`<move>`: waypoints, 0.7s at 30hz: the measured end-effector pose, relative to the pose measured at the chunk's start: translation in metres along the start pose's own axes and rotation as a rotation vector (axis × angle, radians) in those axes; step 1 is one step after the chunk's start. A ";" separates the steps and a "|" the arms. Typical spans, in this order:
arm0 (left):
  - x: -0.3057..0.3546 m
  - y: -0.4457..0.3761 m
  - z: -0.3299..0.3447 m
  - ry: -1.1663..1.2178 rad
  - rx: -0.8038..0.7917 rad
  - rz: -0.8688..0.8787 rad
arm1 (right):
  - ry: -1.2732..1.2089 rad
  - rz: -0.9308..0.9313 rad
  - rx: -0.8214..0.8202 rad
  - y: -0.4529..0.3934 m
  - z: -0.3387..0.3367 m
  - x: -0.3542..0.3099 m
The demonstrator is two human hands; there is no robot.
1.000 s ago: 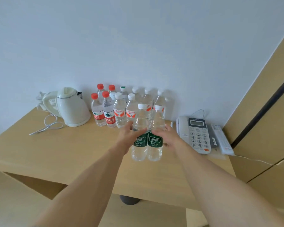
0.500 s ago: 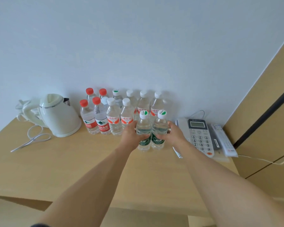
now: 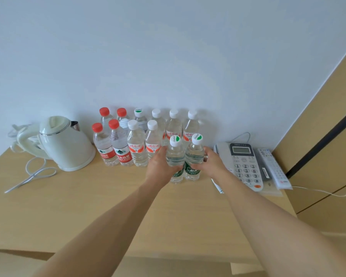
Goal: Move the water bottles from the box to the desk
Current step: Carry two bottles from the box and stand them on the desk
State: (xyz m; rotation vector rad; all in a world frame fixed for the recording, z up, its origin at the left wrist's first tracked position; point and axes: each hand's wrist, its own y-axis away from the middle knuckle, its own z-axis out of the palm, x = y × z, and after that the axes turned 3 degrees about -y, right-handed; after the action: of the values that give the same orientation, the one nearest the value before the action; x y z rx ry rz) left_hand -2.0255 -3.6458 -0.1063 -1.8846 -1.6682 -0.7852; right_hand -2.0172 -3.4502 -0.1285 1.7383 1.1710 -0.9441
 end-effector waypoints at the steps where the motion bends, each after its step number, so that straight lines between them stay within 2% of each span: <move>1: 0.001 0.001 -0.004 -0.028 0.020 0.033 | 0.016 -0.012 0.011 0.002 -0.001 -0.003; 6: 0.017 -0.002 -0.023 -0.179 0.126 0.191 | 0.042 -0.089 0.124 0.009 -0.001 -0.014; 10: 0.025 -0.012 -0.031 -0.159 0.117 0.177 | 0.124 -0.178 0.199 0.011 0.001 -0.020; 21: 0.036 -0.040 -0.031 -0.169 0.145 0.144 | 0.167 -0.195 0.209 0.007 0.002 -0.021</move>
State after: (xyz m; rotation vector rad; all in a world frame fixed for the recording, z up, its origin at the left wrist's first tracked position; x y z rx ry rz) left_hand -2.0649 -3.6372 -0.0585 -1.9871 -1.6179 -0.4462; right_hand -2.0165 -3.4605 -0.1085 1.9244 1.4119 -1.0868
